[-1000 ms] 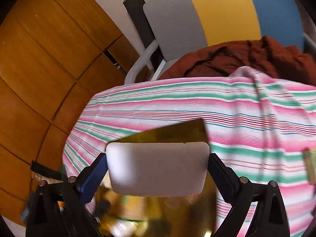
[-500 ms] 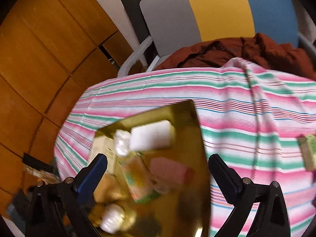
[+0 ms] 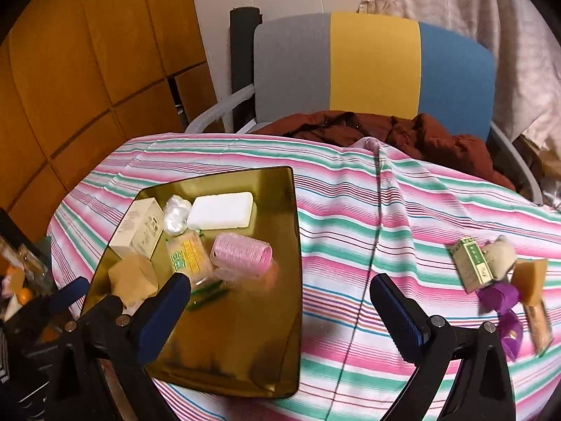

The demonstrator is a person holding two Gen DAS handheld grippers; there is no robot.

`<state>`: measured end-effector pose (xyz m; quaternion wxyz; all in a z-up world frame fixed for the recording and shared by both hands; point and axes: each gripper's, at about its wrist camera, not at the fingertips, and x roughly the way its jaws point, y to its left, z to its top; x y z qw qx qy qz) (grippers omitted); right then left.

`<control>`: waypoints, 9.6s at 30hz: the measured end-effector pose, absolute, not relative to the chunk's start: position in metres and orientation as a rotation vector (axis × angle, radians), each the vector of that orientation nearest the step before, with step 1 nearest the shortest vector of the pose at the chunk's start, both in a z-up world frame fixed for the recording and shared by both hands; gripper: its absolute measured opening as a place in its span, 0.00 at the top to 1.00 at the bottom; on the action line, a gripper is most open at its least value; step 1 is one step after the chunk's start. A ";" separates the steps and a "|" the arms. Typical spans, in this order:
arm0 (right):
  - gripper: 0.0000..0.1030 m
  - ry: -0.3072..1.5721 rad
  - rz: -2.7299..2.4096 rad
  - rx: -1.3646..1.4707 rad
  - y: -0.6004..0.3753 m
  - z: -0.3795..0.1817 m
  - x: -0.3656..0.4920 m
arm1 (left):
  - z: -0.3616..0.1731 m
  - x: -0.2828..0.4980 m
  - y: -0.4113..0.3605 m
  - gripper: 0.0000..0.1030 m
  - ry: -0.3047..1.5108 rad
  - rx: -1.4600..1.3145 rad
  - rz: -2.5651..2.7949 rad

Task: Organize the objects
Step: 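Release the cracker pack and soap bar into the tray, open both tools, then move both tools back over the remaining items on the cloth, then grasp the green essential-oil box with the left tool while the right tool grasps the purple snack packet, then carry the green box and purple packet over the gold tray, then release the green box and purple packet into the tray, then move both tools back toward the remaining items on the cloth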

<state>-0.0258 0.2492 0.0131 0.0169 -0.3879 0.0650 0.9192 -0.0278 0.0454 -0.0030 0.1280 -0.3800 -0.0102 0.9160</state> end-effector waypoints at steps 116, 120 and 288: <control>0.12 0.994 2.253 -1.246 0.565 -0.051 0.076 | -0.079 -0.046 0.393 0.26 0.594 -1.106 1.917; 0.26 0.924 2.225 -1.353 0.557 -0.063 0.068 | -0.079 -0.026 0.370 0.26 0.536 -1.095 1.984; 0.00 0.275 2.498 -0.911 0.499 0.011 0.038 | 0.030 -0.019 0.178 0.13 0.111 -0.903 2.462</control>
